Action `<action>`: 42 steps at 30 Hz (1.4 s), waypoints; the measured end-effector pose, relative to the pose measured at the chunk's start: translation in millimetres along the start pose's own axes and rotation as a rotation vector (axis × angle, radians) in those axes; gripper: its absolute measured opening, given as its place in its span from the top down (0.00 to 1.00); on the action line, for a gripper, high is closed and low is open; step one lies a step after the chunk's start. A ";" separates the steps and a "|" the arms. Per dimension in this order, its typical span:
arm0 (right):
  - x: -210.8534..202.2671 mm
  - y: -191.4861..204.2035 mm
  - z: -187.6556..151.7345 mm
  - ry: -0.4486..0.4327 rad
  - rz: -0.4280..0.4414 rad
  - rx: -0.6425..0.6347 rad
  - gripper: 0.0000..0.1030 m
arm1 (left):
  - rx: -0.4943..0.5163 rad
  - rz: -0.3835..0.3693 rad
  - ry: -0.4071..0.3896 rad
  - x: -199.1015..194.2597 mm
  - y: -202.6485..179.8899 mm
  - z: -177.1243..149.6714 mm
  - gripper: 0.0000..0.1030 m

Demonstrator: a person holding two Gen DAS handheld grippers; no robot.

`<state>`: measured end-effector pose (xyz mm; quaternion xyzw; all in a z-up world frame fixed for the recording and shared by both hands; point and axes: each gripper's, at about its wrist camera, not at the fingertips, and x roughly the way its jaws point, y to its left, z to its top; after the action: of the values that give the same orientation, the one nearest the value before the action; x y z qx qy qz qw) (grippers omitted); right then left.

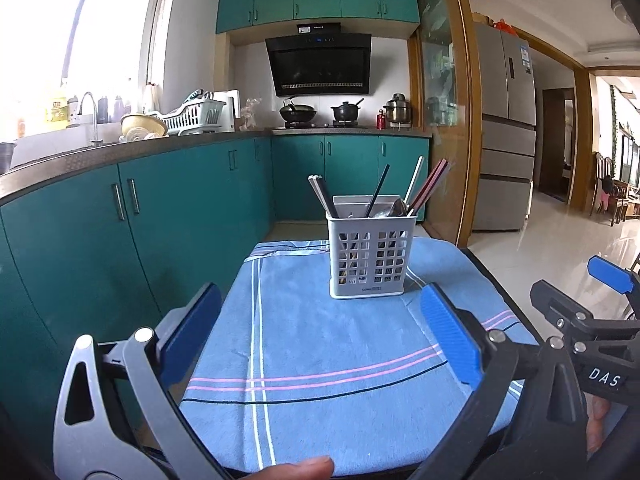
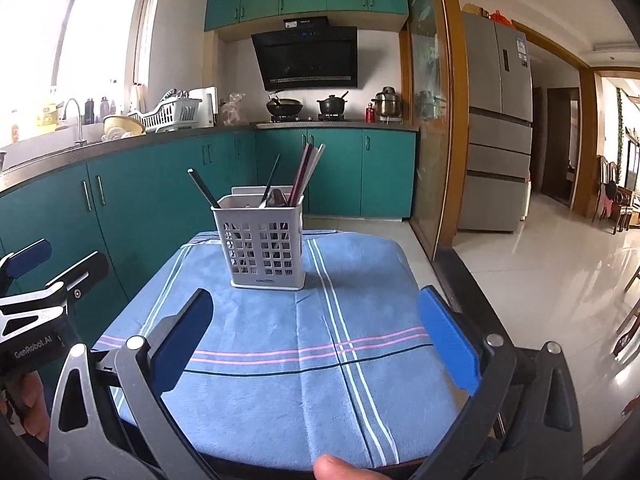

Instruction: Organize utensils

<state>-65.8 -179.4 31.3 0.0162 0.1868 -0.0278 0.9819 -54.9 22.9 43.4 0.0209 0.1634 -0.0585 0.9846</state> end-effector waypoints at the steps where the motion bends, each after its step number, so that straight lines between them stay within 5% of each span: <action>1: -1.3 0.5 0.0 -0.001 0.002 0.000 0.03 | 0.000 0.000 -0.002 -1.7 0.6 0.1 0.04; 42: -13.3 0.4 -5.6 -0.002 0.013 -0.010 0.03 | 0.011 -0.012 -0.011 -19.5 -5.7 -1.3 0.04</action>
<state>-80.1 -178.1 31.0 0.0125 0.1859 -0.0205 0.9823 -74.3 19.4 48.3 0.0247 0.1578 -0.0656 0.9850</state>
